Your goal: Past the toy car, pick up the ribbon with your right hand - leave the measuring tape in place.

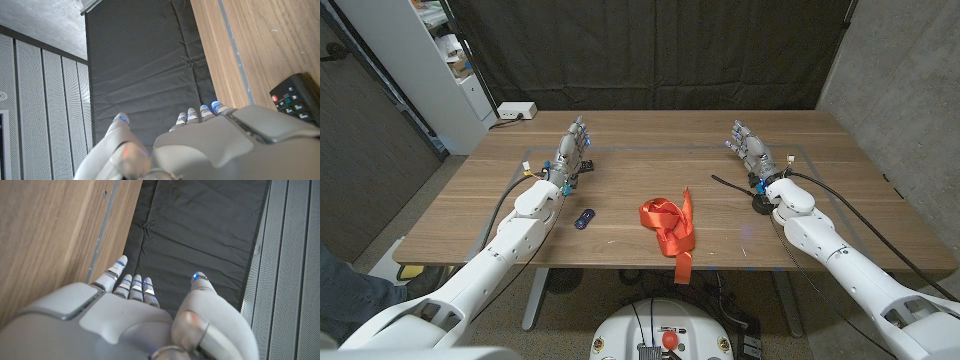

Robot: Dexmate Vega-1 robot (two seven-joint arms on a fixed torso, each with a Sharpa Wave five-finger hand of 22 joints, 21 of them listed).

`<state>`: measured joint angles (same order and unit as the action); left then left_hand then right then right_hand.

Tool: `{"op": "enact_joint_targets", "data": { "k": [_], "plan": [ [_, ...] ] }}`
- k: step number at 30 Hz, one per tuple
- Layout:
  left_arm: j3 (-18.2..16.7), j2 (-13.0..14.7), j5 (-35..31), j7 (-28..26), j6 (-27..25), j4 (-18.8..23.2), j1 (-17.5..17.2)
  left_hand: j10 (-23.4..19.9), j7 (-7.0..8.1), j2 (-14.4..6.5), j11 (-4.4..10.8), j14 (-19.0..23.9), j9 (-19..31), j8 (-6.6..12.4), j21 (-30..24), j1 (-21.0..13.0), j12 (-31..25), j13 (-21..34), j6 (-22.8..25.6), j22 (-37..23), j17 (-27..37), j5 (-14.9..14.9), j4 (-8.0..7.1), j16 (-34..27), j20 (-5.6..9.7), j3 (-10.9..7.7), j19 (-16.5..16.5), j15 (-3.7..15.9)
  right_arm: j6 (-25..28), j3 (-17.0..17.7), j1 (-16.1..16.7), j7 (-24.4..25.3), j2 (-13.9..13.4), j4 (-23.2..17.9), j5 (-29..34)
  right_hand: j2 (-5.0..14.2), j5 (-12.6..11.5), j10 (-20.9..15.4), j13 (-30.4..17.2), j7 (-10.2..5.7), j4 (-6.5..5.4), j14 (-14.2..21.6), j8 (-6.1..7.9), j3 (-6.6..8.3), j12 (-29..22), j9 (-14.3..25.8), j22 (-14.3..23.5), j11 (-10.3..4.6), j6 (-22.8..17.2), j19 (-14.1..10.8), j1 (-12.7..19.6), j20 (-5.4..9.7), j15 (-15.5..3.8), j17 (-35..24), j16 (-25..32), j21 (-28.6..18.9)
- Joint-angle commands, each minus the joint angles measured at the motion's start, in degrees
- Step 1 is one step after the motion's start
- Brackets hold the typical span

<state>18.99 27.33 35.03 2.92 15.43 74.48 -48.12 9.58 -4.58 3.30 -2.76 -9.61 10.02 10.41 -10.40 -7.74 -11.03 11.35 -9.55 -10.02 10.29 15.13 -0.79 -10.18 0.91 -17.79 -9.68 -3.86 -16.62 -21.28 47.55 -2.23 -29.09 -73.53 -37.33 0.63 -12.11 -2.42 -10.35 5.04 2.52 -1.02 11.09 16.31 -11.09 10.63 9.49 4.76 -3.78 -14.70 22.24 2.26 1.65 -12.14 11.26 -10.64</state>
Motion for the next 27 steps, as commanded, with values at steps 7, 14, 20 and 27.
{"op": "enact_joint_targets", "data": {
  "k": [7, 14, 20, 27],
  "plan": [
    [-8.9, -7.7, -9.0, 4.9, -4.5, 0.4, -1.0, 1.5, -0.07, -0.2, -0.19, -3.3, 0.1, 0.34, -0.4, -0.8, -0.4, 0.1, -0.8, -0.2, 0.2, 0.1, 0.13, -0.4, -0.17, -0.37, -3.7, -0.19, -0.5, 0.4, -0.6, -0.9, 0.3, 1.4, -0.5, 0.37, -0.5, 0.0, -0.3, 0.31, 0.13, -0.1, 0.43, 0.34, -0.3, 0.2, 0.3, 0.31, -0.3, -0.4, 0.8, -0.09, 0.39, -0.2, 0.4, -0.3],
    [-11.0, -9.4, -11.2, 6.4, -5.8, 1.0, -1.3, 1.5, -0.02, -0.3, -0.18, -3.3, 0.1, 0.34, -0.4, -0.8, -0.4, 0.1, -0.8, -0.2, 0.2, 0.0, 0.19, -0.4, -0.21, -0.38, -3.7, -0.23, -1.2, 0.8, 0.1, -0.4, 0.0, 0.5, -0.3, 0.65, -0.5, 0.1, -0.3, 0.33, 0.24, -0.2, 0.38, 0.40, -0.2, 0.2, 0.3, 0.28, -0.3, -0.4, 0.9, 0.04, 0.20, -0.1, 0.4, -0.3],
    [-12.3, -10.2, -12.6, 7.2, -6.7, 2.1, -1.7, 1.6, -0.04, -0.4, -0.18, -3.3, 0.1, 0.34, -0.4, -0.9, -0.4, 0.1, -0.8, -0.2, 0.2, -0.1, 0.26, -0.4, -0.36, -0.40, -3.8, -0.19, -1.8, 1.1, 1.1, -0.1, -0.9, -1.4, 0.2, 0.89, -0.5, 0.0, -0.3, 0.31, 0.35, 0.1, 0.32, 0.49, -0.2, 0.2, 0.3, 0.09, -0.3, -0.9, 1.1, 0.27, 0.16, -0.1, 0.5, -0.5],
    [-13.3, -11.0, -13.5, 8.3, -7.5, 2.6, -1.9, 1.6, -0.05, -0.5, -0.16, -3.4, 0.1, 0.36, -0.4, -0.9, -0.5, 0.0, -0.7, -0.2, 0.2, -0.1, 0.32, -0.4, -0.40, -0.40, -3.9, -0.20, -2.7, 1.0, 1.9, -0.5, -1.4, -2.6, 0.8, 1.05, -0.6, -1.0, -0.3, 0.25, 0.61, 0.9, 0.40, 0.59, -0.6, 0.2, 0.3, 0.33, -0.6, -1.6, 1.3, 0.26, 0.17, 0.0, 0.8, -0.7]
  ]
}}
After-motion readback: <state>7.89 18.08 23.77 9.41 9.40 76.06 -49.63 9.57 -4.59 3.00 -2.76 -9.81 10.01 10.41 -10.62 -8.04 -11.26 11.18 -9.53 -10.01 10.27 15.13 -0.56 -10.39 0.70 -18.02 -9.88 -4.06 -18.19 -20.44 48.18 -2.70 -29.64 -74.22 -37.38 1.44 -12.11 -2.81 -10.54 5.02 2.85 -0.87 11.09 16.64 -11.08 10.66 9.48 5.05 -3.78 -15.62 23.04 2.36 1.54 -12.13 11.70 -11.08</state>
